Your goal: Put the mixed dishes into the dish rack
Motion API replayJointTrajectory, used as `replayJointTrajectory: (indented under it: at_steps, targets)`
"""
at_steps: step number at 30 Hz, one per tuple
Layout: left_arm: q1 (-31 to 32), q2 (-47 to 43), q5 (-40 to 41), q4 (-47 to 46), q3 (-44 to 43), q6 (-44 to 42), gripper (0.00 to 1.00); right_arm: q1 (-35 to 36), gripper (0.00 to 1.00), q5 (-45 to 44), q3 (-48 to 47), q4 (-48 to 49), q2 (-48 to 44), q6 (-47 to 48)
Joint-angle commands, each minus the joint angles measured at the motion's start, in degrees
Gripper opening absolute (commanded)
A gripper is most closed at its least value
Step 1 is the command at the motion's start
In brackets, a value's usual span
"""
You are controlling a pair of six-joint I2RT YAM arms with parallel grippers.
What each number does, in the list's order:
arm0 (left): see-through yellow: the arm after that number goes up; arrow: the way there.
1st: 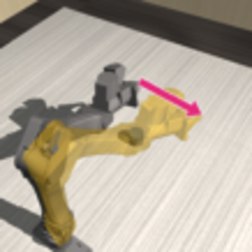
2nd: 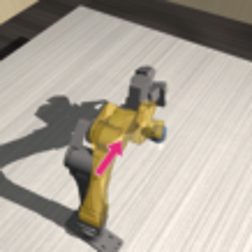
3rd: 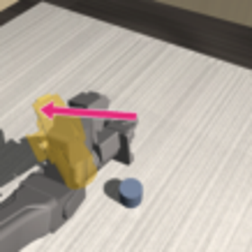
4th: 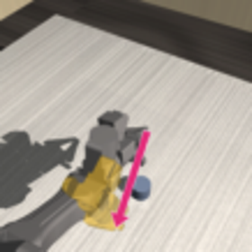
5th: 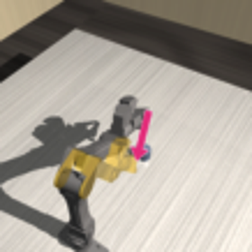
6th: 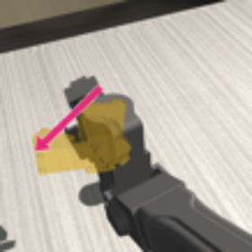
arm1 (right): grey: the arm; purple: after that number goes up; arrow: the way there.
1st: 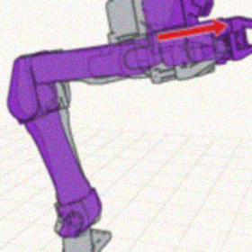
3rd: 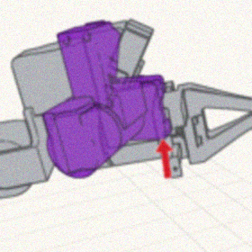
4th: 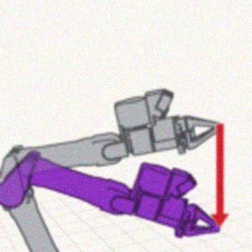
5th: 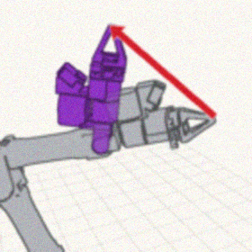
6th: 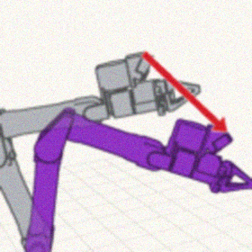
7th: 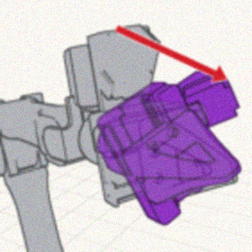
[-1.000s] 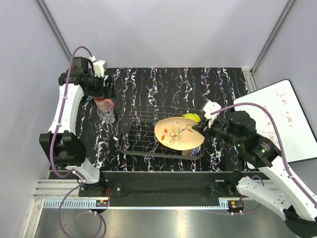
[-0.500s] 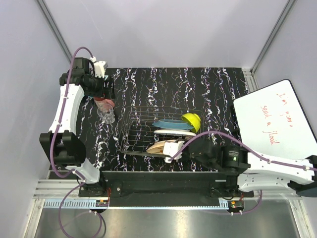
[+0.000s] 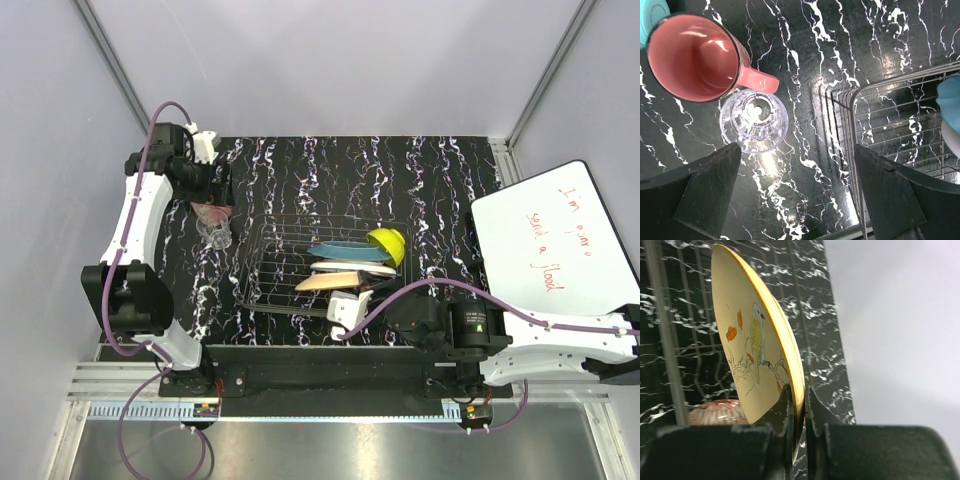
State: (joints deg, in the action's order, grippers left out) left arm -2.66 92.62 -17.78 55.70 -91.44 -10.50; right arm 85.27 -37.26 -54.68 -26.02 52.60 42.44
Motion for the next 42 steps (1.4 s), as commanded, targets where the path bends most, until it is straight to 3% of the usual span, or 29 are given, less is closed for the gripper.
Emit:
replayJointTrajectory:
  at_steps: [1, 7, 19, 42]
  targets:
    - [0.2, -2.2, -0.2, -2.3, 1.3, -0.3, 0.99, 0.6, 0.00, -9.4, -1.1, 11.9, -1.4, 5.2]
    - [0.1, -2.4, -0.1, -2.4, 1.3, -0.7, 0.99, 0.6, 0.00, -10.0, 0.7, 10.8, -1.6, 2.1]
    - [0.2, -2.8, -0.1, -3.6, 3.8, -0.8, 0.99, 3.3, 0.00, -7.9, -0.2, -2.1, -2.6, -10.4]
    - [0.1, -2.5, -1.4, -4.6, 5.7, -0.7, 0.99, 3.5, 0.00, -3.1, 9.5, -2.0, -2.7, -17.5]
